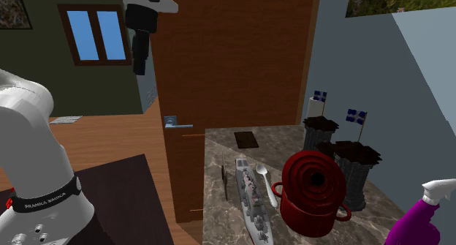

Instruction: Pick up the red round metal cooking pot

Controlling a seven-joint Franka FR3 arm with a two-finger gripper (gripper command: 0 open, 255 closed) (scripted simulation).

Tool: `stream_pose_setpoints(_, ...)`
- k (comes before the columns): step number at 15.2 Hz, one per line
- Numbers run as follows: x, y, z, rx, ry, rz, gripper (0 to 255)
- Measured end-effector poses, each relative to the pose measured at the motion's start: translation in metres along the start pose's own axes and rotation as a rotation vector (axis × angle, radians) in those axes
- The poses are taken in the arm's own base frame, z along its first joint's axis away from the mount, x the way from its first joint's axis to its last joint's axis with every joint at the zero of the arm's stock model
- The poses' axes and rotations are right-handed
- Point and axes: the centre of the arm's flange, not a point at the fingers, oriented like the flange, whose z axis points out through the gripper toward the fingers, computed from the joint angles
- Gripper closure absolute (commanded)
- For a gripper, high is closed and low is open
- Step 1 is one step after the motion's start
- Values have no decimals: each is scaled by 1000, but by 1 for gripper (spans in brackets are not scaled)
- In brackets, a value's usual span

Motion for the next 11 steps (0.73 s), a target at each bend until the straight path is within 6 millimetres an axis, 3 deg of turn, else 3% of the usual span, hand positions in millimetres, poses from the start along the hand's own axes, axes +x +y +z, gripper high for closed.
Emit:
stream_pose_setpoints(3, 9, 15, 3, 26, 11, 9, 0)
stream_pose_setpoints(11, 76, 101, 23, 192, 84, 71, 0)
